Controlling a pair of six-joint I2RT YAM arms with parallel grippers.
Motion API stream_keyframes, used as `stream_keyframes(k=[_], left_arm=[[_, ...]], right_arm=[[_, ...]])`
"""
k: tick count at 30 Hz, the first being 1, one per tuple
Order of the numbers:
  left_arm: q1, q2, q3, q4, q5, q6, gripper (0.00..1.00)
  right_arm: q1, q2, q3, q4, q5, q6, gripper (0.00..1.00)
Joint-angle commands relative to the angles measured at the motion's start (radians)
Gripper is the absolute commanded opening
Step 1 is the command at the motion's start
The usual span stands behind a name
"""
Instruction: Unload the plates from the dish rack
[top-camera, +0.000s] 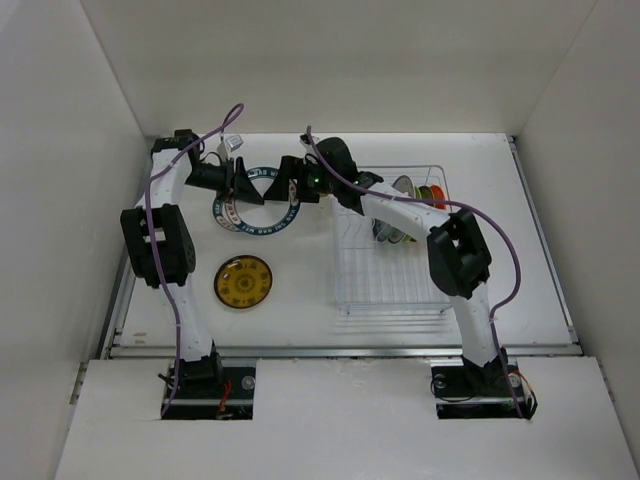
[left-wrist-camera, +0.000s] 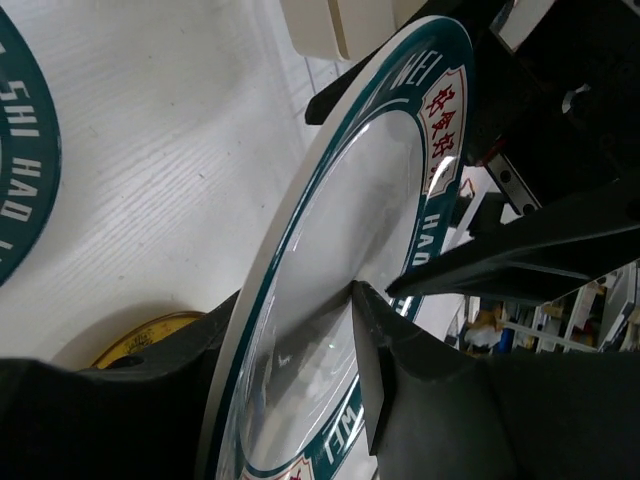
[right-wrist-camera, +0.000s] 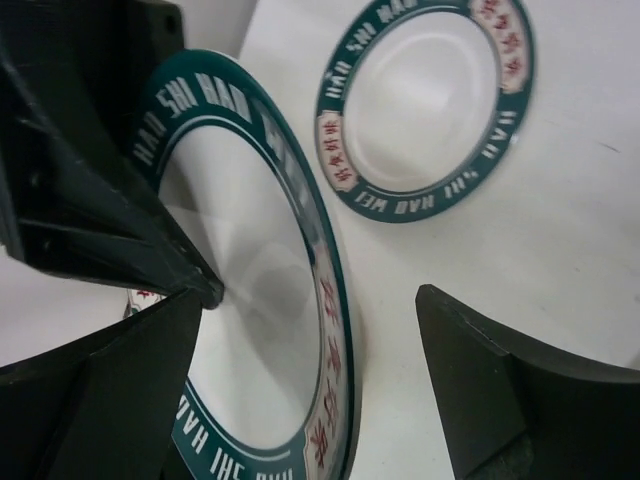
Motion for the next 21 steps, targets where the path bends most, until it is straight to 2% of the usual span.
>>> stream_keyframes(k=[1,6,11,16,21], left_arm=[[0.0,-0.081,-0.007,0.092,0.008,-0.111,0.0],[0.04,-0.049,0.026,0.11,0.008,-0.153,0.0],[0.065,-0.014,0.048,0.123,-0.024,-0.179,0.0],[0.083,-0.005,0.057,0.181,-0.166,-0.222,0.0],[0.094,0.027,0.057,0.255,-0.251,-0.289,0.0]], right_arm=[[0.008,-0.075,0.071,-0.106,0.155,-0.037,0.94],[0.008,-0.084,0.105,-0.203,0.344,-0.037,0.95],[0.008,-0.118,0.092,-0.224,0.416,-0.017,0.97],[0.008,-0.174,0.092,-0.248,0.505,-0.017,0.97],[0.008,-0.219,0.092,-0.31,0.539,-0.055,0.97]])
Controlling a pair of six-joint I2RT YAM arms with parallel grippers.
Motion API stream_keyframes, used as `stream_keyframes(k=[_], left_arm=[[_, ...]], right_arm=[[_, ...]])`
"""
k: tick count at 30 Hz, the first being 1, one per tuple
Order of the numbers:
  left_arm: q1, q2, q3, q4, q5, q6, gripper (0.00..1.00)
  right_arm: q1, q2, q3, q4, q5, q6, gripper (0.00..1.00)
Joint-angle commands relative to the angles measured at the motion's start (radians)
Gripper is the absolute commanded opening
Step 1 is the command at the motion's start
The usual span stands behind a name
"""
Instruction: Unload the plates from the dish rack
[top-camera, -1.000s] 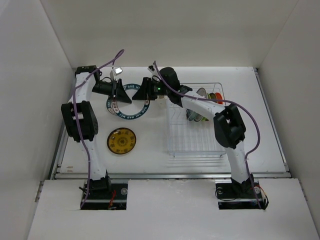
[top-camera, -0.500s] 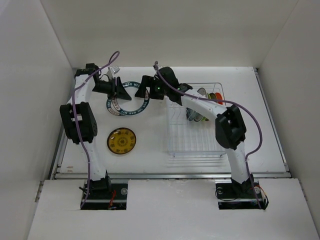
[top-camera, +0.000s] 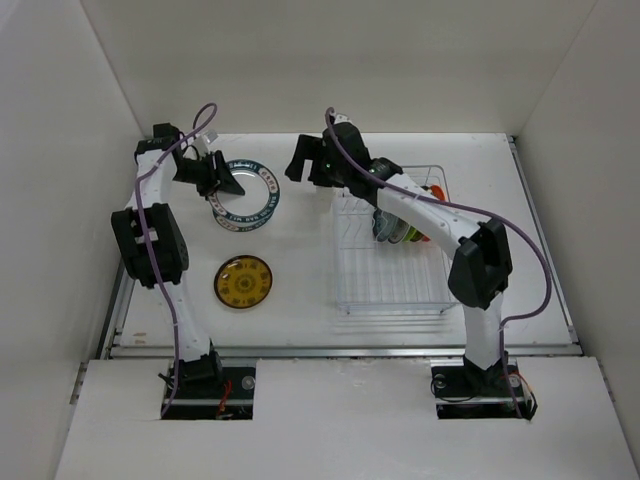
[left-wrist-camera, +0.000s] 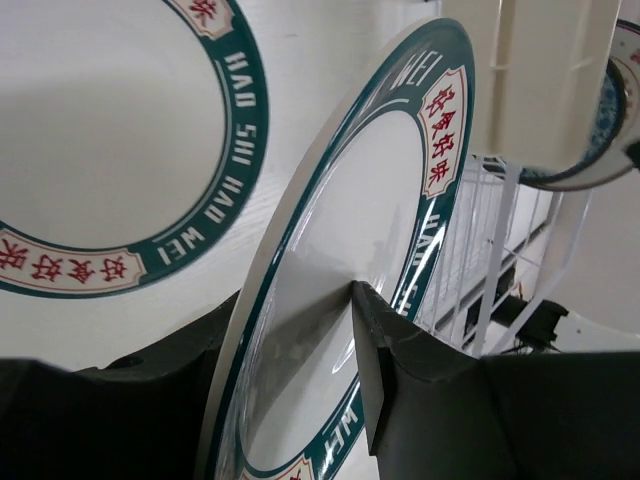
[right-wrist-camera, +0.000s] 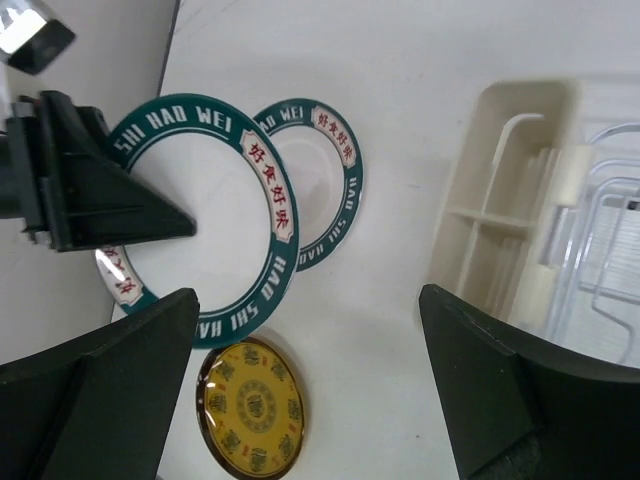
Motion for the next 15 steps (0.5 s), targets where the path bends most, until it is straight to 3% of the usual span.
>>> stream_keyframes(k=[1,12,15], left_arm=[[0.008,0.04,0.039,0.057,-0.048,-0.064,0.0],[0.017,0.22,0.16,0.055,-0.236,-0.113,0.0],[0.017,0.264,0.19,0.029,-0.258,-0.113,0.18]], right_arm=[[0.001,-0.074,0.038,-0.048,0.07,-0.049,0.97],[0.001,-0.115,0.001,-0.05,0.042,-0.1,0.97],[0.01,-0.124,0.013,-0.05,0.042,-0.109,0.97]])
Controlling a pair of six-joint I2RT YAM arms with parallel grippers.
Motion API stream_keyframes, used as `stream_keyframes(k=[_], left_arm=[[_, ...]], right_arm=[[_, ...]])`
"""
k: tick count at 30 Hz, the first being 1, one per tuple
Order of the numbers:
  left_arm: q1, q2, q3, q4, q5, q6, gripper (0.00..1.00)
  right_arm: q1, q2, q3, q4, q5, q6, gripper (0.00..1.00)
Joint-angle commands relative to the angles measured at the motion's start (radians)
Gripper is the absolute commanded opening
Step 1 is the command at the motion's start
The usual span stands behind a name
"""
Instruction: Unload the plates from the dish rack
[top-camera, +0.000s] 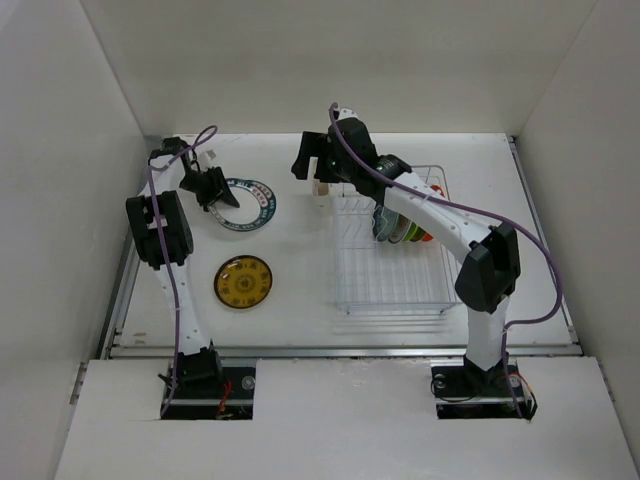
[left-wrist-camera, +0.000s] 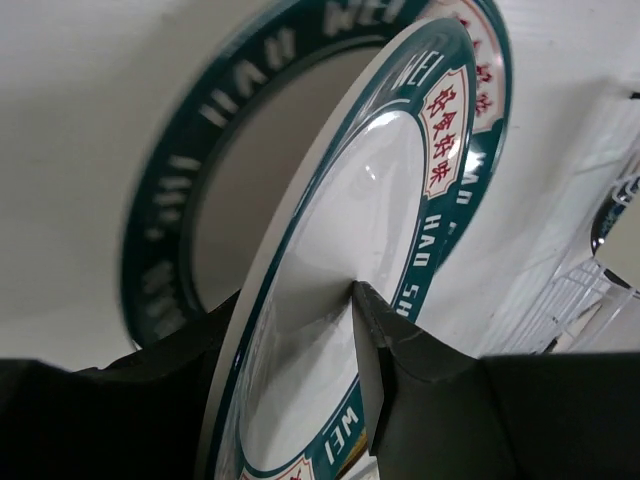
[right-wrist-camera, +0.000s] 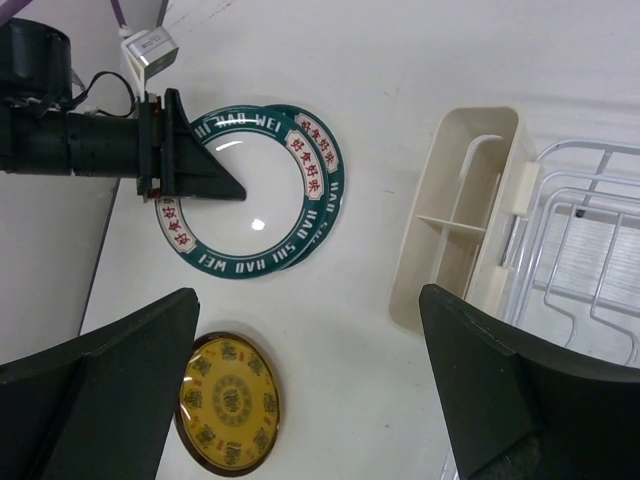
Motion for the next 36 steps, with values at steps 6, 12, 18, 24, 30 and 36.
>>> stream_keyframes(k=[6,12,18,24,30,36], left_arm=[[0.005,0.023,0.109,-0.115,-0.1,0.02,0.92],[-0.043,-0.002,0.14,-0.176,-0.312,0.084,1.0],[-0.132,-0.054,0.131,-0.176,-0.621,0.178,1.0],[-0.187,-0.022,0.149,-0.216,-0.832,0.187,1.0],[-0.187,-0.022,0.169,-0.253,-0.909,0.156,1.0],[-0.187,0.008,0.246,-0.319,-0.91,0.175,1.0]], right_arm=[[0.01,-0.072,0.011,-0.008,-0.014,-0.041,0.97],[0.01,-0.109,0.011,-0.018,-0.023,-0.041,0.97],[0.01,-0.158,0.048,-0.142,0.082,-0.041,0.97],[0.01,-0.201,0.058,-0.216,0.153,-0.041,0.97],[0.01,-0.24,0.023,-0.216,0.144,-0.032,0.97],[0.01,-0.259,0.023,-0.206,0.11,-0.032,0.97]])
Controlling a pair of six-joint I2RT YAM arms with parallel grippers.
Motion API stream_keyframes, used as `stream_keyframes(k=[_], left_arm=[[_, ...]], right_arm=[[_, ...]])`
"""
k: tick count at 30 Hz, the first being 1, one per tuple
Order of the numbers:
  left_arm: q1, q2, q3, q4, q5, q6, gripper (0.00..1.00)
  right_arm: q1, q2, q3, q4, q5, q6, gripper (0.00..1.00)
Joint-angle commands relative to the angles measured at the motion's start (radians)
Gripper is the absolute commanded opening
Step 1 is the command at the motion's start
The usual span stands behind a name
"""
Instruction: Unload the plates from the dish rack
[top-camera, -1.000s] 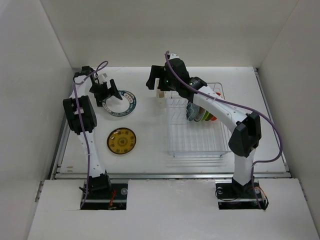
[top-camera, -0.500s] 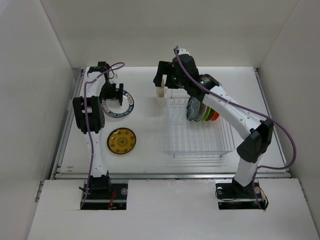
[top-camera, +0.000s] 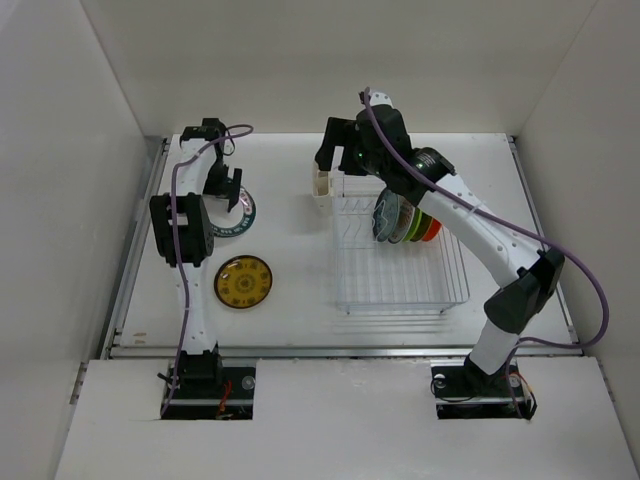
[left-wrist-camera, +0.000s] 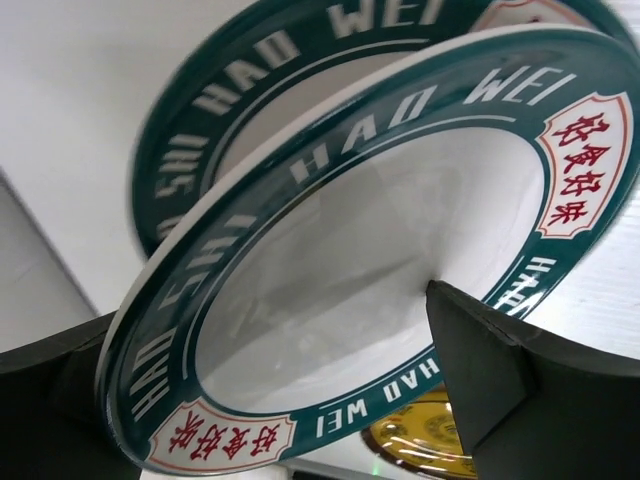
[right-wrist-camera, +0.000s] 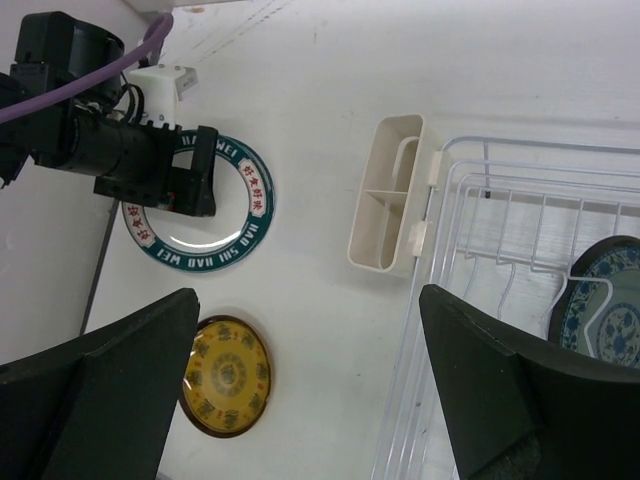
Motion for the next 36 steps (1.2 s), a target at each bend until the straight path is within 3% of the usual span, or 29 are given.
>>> stream_keyframes(k=[1,7,19,26,32,36], left_arm=[[0.01,0.025,0.075,-0.095,-0.085,0.024,1.0],[0.032,-0.038,0.014,-0.058,0.139,0.038,1.0],[0.061,-0.001,0.051,-0.129,0.119,0.065,1.0],[0.061,-0.091,0.013,-0.092,0.128,0.066,1.0],[0.094,-0.338,-0.138,0.043,0.044,-0.002,1.0],[0.128,-0.527,-0.318,0.167,0.019,-0.022,1.0]], right_arm=[[0.01,-0.047,0.005,0.001,-0.009,-0.004,0.97],[0.01,-0.067,-0.005,0.001,-0.018,-0.004,0.97],[0.01,-0.076,-0.015,0.02,-0.058,-0.004,0.97],[0.01,-0.085,-0.025,0.009,-0.058,-0.004,0.97],[-0.045,-0.065,0.015,-0.261,0.254,0.02,0.99],[-0.129,-0.068,-0.092,-0.336,0.286,0.051,0.79]])
